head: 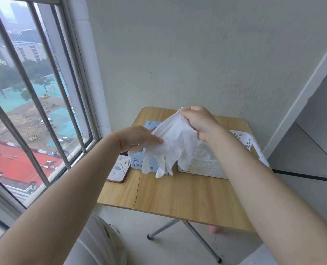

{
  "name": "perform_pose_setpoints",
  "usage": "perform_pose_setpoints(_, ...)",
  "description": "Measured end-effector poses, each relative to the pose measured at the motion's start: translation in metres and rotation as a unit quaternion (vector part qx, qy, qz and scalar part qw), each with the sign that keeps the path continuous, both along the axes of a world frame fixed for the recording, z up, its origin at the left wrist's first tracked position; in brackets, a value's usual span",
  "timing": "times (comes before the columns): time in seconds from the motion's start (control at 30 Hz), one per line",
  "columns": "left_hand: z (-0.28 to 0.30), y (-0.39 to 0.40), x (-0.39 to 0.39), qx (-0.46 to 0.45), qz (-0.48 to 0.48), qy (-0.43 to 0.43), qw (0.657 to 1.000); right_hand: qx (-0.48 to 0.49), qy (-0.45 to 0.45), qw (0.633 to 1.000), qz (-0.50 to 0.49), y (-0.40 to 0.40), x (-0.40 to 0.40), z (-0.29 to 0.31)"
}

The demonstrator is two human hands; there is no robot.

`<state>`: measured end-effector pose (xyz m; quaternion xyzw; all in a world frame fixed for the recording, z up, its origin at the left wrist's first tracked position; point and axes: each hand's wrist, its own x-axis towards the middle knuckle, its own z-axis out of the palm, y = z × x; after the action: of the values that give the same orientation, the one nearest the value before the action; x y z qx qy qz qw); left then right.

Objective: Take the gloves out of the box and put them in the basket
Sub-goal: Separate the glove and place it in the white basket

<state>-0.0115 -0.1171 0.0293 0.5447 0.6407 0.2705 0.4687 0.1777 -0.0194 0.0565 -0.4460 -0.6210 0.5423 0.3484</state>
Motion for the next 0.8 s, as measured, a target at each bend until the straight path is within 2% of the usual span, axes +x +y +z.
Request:
perform_pose_setpoints(0.17,-0.005,0.01,-0.014,0.02,0.035,-0.159,0.986,-0.056,0.038,0.998,-0.021,0.012,0.004,-0.009)
perform_pose_setpoints(0.27,-0.007,0.028,-0.013,0.017,0.117,-0.17,0.978,-0.074,0.037,0.995,-0.059,0.022,0.014,-0.019)
perform_pose_setpoints(0.3,-0.007,0.033,-0.01,0.025,0.126,-0.147,0.981,-0.081,0.031,0.993,-0.075,0.024,0.018,-0.023)
perform_pose_setpoints(0.4,-0.01,0.059,0.004,0.049,0.124,0.0,0.991,-0.099,0.014,0.988,-0.119,0.034,0.036,-0.035)
perform_pose_setpoints(0.53,-0.015,0.1,0.039,0.054,0.099,0.04,0.993,-0.119,-0.012,0.978,-0.171,0.046,0.07,-0.051)
perform_pose_setpoints(0.67,-0.021,0.131,0.079,0.085,0.068,0.127,0.986,-0.107,-0.069,0.969,-0.213,0.057,0.105,-0.063)
perform_pose_setpoints(0.8,-0.029,0.149,0.106,0.11,0.045,0.228,0.966,-0.064,-0.114,0.968,-0.212,0.065,0.129,-0.07)
